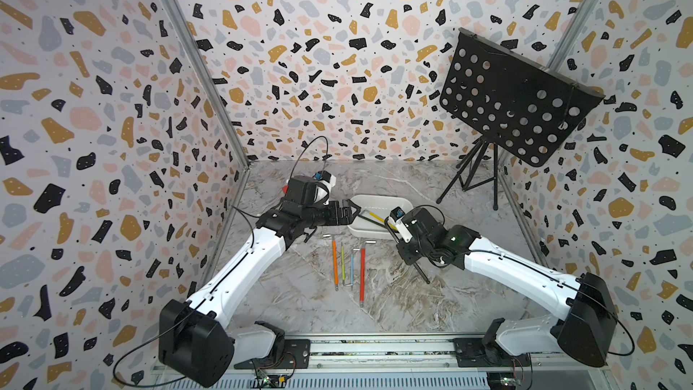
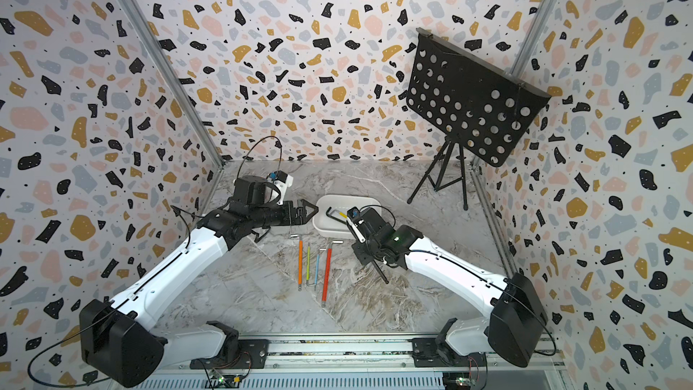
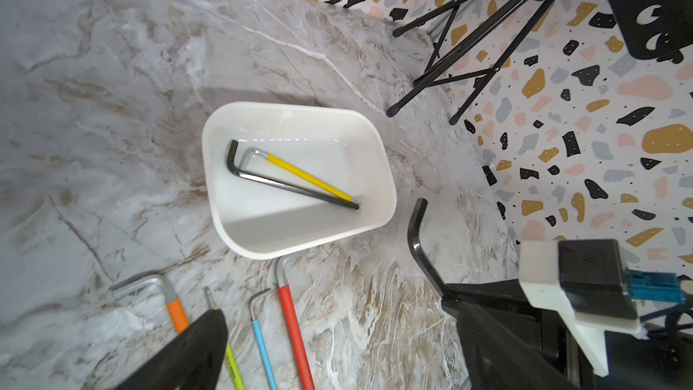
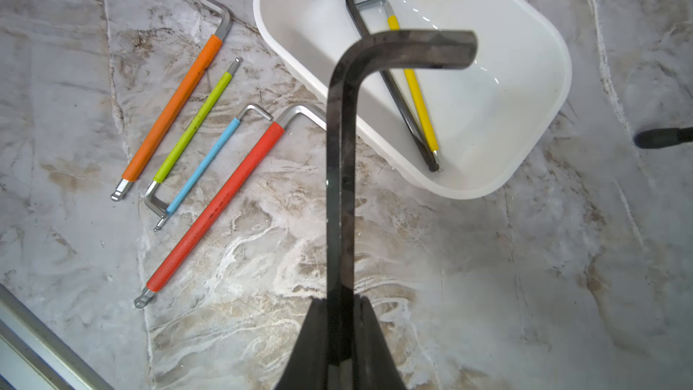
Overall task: Put the hex key on the desktop into the storage box
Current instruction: Place the Allen key in the storage box.
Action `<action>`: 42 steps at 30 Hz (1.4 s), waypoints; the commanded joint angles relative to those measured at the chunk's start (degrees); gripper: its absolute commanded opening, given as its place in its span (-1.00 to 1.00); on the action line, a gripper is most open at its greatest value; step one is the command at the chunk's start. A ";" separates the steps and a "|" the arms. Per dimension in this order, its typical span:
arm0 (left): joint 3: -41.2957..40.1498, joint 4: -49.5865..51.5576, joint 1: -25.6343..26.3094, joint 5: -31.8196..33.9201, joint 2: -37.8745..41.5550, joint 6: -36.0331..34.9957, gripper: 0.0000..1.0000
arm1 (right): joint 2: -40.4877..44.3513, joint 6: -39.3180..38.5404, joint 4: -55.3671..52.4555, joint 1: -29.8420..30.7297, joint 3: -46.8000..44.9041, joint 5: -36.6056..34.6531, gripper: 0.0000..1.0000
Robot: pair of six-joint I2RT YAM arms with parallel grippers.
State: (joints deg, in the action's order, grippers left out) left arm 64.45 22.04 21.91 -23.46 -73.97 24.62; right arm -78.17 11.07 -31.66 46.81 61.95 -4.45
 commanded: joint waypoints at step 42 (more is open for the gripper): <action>4.29 -9.45 -10.13 -6.36 -14.50 5.08 0.99 | -39.95 -24.84 -5.32 -10.24 47.82 12.82 -1.00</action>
State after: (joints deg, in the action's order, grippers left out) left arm 68.58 14.79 12.01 -29.56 -89.38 29.69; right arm -118.45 -11.00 -35.81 36.82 106.26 7.53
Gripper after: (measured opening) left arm 0.996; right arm 0.129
